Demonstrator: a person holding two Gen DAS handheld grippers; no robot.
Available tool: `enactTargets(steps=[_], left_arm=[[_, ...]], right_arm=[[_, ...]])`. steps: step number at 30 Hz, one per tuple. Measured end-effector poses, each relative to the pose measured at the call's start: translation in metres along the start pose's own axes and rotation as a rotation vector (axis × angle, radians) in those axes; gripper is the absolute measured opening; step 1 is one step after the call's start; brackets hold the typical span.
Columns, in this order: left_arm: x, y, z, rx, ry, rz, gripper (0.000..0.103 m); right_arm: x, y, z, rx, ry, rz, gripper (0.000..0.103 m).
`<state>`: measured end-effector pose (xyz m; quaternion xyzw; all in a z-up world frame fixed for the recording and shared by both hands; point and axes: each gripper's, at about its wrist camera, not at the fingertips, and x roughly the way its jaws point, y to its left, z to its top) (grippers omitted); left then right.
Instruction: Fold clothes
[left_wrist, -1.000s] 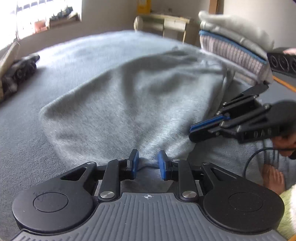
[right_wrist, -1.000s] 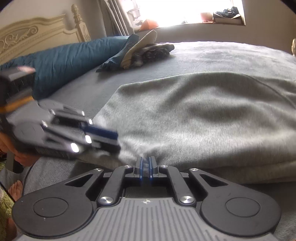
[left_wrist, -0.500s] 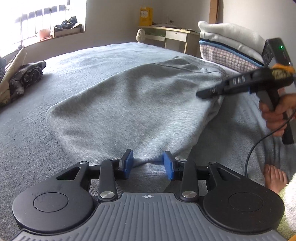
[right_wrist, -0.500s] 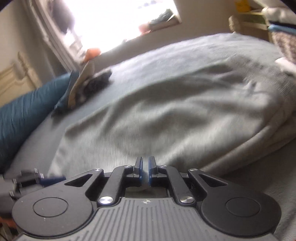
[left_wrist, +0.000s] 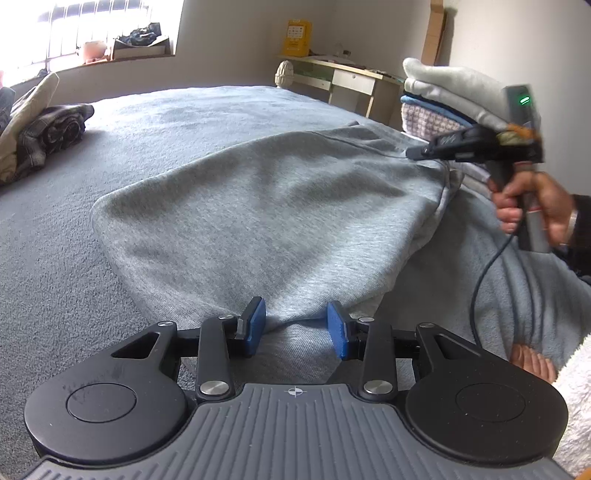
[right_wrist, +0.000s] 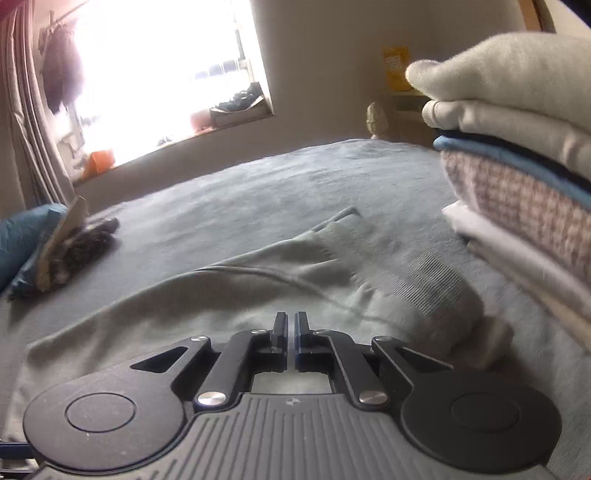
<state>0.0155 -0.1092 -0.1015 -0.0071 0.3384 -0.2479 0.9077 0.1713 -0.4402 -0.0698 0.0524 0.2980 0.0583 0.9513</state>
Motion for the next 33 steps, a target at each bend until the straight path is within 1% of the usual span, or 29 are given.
enactTargets(steps=[2,3,6,7,10,13,14,15,17,18,19,20,23,24,26,27,28,29,30,31,33], left_arm=[[0.001,0.003,0.0,-0.024,-0.001,-0.013,0.037],[0.002,0.004,0.001,-0.035,0.003,-0.016,0.037],[0.002,0.007,0.001,-0.053,0.012,-0.019,0.037],[0.002,0.006,0.002,-0.057,0.014,-0.019,0.037],[0.003,0.007,0.003,-0.063,0.023,-0.019,0.037],[0.003,0.008,0.002,-0.073,0.025,-0.018,0.037],[0.003,0.008,0.002,-0.076,0.025,-0.017,0.037],[0.003,0.008,0.002,-0.08,0.024,-0.016,0.037],[0.003,0.008,0.002,-0.085,0.026,-0.012,0.037],[0.003,0.008,0.003,-0.088,0.028,-0.01,0.037],[0.004,0.008,0.005,-0.095,0.035,-0.008,0.037],[0.004,0.009,0.006,-0.102,0.043,-0.008,0.037],[0.005,0.014,0.01,-0.139,0.069,-0.016,0.037],[0.006,0.016,0.012,-0.157,0.08,-0.018,0.037],[0.007,0.019,0.015,-0.192,0.102,-0.02,0.037],[0.008,0.02,0.017,-0.207,0.112,-0.019,0.037],[0.009,0.021,0.018,-0.219,0.122,-0.017,0.037],[0.01,0.021,0.019,-0.227,0.13,-0.014,0.037],[0.01,0.021,0.02,-0.235,0.138,-0.011,0.037],[0.011,0.021,0.022,-0.239,0.146,-0.008,0.037],[0.013,0.02,0.024,-0.251,0.167,0.0,0.037]], right_arm=[[0.028,-0.015,-0.009,-0.04,0.066,-0.049,0.0],[0.035,-0.015,-0.009,-0.069,0.086,-0.075,0.0],[0.028,0.016,0.003,-0.183,0.106,-0.157,0.0],[0.026,0.025,0.009,-0.178,0.092,-0.139,0.001],[0.022,0.048,0.029,-0.113,0.046,-0.017,0.001],[0.042,0.073,0.049,-0.146,0.017,0.065,0.001],[0.052,0.079,0.054,-0.156,0.026,0.091,0.001],[0.069,0.081,0.055,-0.158,0.063,0.101,0.002],[0.108,0.081,0.05,-0.163,0.16,0.089,0.005],[0.12,0.079,0.044,-0.155,0.17,0.09,0.004],[0.125,0.075,0.036,-0.139,0.146,0.098,0.004],[0.126,0.075,0.034,-0.136,0.14,0.096,0.004],[0.115,0.085,0.045,-0.156,0.179,0.062,0.006],[0.108,0.088,0.05,-0.152,0.189,0.076,0.007],[0.096,0.093,0.055,-0.12,0.177,0.145,0.007],[0.093,0.096,0.056,-0.109,0.177,0.175,0.007],[0.095,0.101,0.054,-0.112,0.186,0.186,0.008],[0.1,0.105,0.052,-0.124,0.197,0.181,0.013],[0.109,0.109,0.047,-0.145,0.218,0.162,0.025],[0.117,0.11,0.041,-0.163,0.226,0.149,0.026],[0.12,0.109,0.036,-0.168,0.214,0.154,0.026]])
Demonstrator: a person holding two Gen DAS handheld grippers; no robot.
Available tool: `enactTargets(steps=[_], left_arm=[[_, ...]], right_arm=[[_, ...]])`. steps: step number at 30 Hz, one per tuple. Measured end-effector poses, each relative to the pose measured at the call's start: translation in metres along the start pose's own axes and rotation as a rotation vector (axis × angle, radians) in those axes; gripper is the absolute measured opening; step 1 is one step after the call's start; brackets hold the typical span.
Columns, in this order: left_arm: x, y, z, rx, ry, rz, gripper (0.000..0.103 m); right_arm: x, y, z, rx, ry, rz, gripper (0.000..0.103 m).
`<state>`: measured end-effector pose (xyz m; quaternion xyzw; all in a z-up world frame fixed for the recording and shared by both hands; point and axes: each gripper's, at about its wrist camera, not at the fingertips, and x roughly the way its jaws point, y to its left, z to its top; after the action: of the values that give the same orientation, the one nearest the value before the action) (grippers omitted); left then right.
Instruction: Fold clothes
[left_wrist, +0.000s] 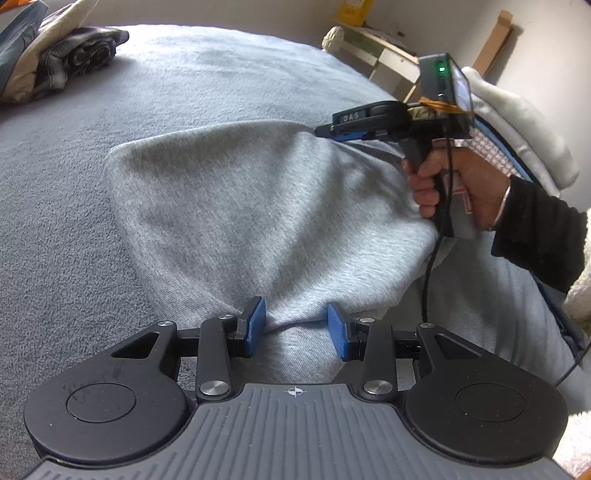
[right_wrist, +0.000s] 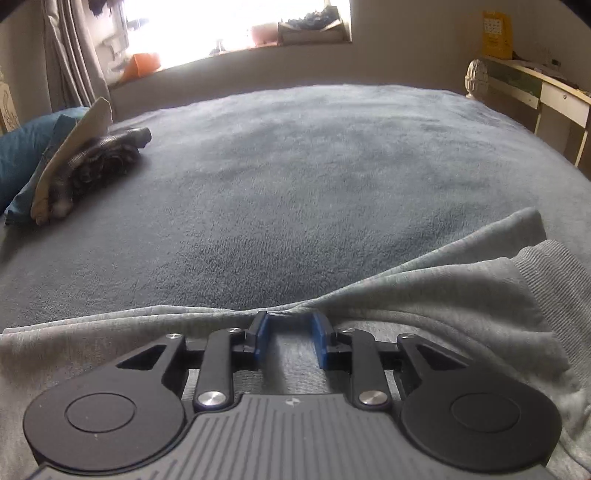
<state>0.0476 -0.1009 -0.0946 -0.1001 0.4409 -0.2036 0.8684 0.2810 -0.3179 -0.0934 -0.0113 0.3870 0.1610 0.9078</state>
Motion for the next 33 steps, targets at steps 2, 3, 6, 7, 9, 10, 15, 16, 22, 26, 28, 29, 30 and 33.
enactTargets(steps=[2,3,6,7,9,10,15,16,22,26,28,29,30,33], left_arm=[[0.002,-0.001,0.003,-0.011,0.024,0.011,0.037],[0.002,-0.002,0.004,-0.013,0.034,0.018,0.037],[0.006,-0.006,0.008,-0.011,0.062,0.043,0.037],[0.007,-0.008,0.009,-0.01,0.069,0.05,0.037],[0.007,-0.01,0.009,-0.006,0.08,0.063,0.037],[0.008,-0.01,0.01,-0.006,0.086,0.069,0.037],[0.01,-0.014,0.014,-0.01,0.109,0.1,0.037],[0.01,-0.015,0.014,-0.011,0.112,0.107,0.037],[0.012,-0.019,0.017,0.003,0.138,0.146,0.038],[0.013,-0.022,0.017,0.019,0.143,0.164,0.038],[0.013,-0.024,0.017,0.026,0.145,0.172,0.038],[0.013,-0.025,0.017,0.031,0.147,0.177,0.039],[0.013,-0.026,0.017,0.035,0.149,0.182,0.039],[0.011,-0.029,0.017,0.039,0.148,0.192,0.04]], right_arm=[[-0.013,0.003,0.006,0.018,0.032,-0.012,0.027],[-0.021,0.004,0.007,0.031,0.047,-0.005,0.028],[-0.055,0.008,0.002,0.07,0.08,0.119,0.028],[-0.066,0.012,-0.002,0.071,0.096,0.169,0.028],[-0.082,0.019,-0.012,0.063,0.142,0.264,0.028],[-0.088,0.023,-0.018,0.055,0.168,0.306,0.028],[-0.086,0.041,-0.06,-0.065,0.241,0.282,0.028],[-0.087,0.045,-0.068,-0.1,0.229,0.265,0.028],[-0.126,0.047,-0.074,-0.106,0.17,0.304,0.03],[-0.149,0.054,-0.086,-0.199,0.138,0.378,0.03],[-0.146,0.058,-0.1,-0.237,0.156,0.385,0.03],[-0.143,0.06,-0.107,-0.255,0.157,0.38,0.029],[-0.14,0.061,-0.115,-0.273,0.149,0.37,0.029],[-0.143,0.068,-0.121,-0.307,0.118,0.34,0.029]])
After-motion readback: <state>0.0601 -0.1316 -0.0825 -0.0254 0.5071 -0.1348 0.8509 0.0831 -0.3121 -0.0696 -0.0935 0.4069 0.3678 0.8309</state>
